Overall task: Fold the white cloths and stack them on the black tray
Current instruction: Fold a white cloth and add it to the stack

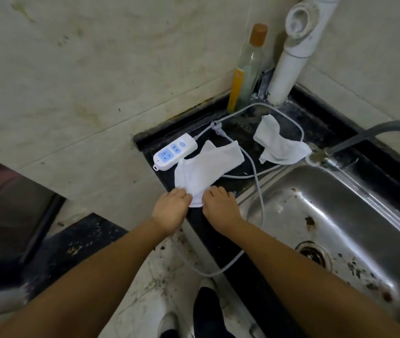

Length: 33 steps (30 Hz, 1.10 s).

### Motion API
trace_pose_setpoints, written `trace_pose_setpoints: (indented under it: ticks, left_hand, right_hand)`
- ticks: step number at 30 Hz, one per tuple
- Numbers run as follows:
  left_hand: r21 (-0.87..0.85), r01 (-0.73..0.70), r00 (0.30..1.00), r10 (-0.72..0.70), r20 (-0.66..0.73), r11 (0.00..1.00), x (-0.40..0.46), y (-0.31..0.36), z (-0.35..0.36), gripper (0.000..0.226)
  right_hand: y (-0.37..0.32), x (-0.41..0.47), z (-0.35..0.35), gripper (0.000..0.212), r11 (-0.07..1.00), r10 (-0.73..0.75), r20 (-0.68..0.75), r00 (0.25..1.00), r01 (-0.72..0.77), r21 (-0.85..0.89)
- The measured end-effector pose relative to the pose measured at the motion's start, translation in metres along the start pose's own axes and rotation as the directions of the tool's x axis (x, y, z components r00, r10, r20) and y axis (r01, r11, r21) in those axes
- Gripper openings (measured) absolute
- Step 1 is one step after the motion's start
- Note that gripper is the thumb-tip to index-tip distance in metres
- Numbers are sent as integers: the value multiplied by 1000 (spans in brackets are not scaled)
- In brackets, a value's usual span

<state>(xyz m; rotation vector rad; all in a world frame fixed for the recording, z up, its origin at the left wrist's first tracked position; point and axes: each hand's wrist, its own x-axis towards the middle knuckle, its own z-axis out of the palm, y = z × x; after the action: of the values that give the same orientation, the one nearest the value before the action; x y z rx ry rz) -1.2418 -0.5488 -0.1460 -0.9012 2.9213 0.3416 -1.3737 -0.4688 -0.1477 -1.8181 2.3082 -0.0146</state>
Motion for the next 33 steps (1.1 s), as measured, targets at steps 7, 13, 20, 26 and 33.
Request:
trace_pose_setpoints:
  ticks: [7, 13, 20, 26, 33]
  left_hand:
    - [-98, -52, 993, 40, -115, 994, -9, 8, -38, 24]
    - [-442, -207, 978, 169, -123, 873, -36, 66, -69, 35]
    - [-967, 214, 941, 235, 242, 140, -99, 197, -81, 34]
    - [-893, -61, 760, 601, 247, 445, -138, 276, -61, 21]
    - [-769, -214, 755, 602, 260, 602, -158, 381, -35, 26]
  right_hand:
    - [5, -40, -51, 6, 786, 199, -115, 973, -89, 612]
    - [-7, -118, -110, 14, 548, 431, -225, 874, -56, 835]
    - [14, -264, -137, 9, 531, 713, -370, 596, -114, 840]
    - [36, -377, -140, 13, 470, 842, -398, 365, -132, 873]
    - [105, -548, -134, 19, 380, 925, -374, 65, -191, 905]
